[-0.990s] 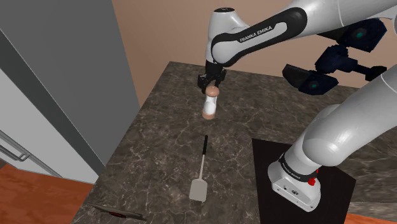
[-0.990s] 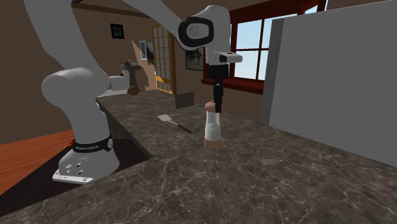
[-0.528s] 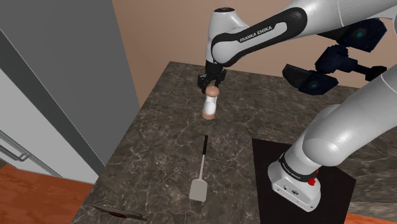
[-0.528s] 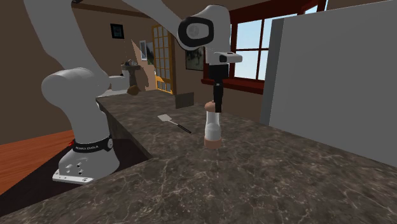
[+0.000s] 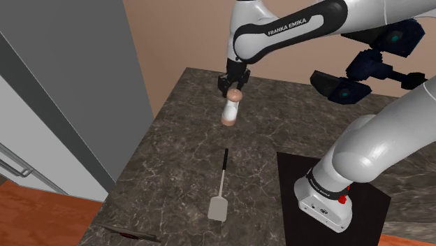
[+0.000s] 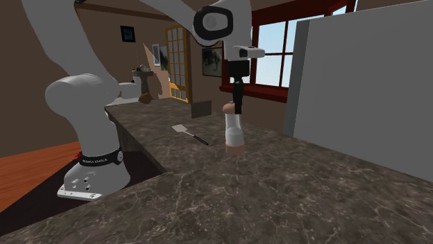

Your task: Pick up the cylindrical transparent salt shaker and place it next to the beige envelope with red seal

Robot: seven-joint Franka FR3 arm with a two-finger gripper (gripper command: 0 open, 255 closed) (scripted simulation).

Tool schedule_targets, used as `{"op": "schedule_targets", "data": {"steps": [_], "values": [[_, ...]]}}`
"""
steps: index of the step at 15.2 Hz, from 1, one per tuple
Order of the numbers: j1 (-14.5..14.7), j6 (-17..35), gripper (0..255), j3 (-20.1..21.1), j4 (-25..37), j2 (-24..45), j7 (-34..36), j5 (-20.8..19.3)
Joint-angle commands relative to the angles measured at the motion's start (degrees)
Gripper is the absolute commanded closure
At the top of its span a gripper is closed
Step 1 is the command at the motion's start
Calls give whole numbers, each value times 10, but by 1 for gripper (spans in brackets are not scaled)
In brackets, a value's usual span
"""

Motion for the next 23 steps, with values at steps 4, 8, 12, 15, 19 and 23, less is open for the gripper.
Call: {"op": "schedule_targets", "data": {"steps": [4,8,12,15,19,23], "values": [[0,-42,255,-1,29,-13,-2,1],[0,-74,255,-1,51,-22,-3,2],[0,-105,255,-2,76,-29,-4,3],[0,-129,255,-2,95,-33,-5,3],[0,-160,255,-2,123,-37,-6,3],[0,-190,255,-3,153,-38,-7,3]]}}
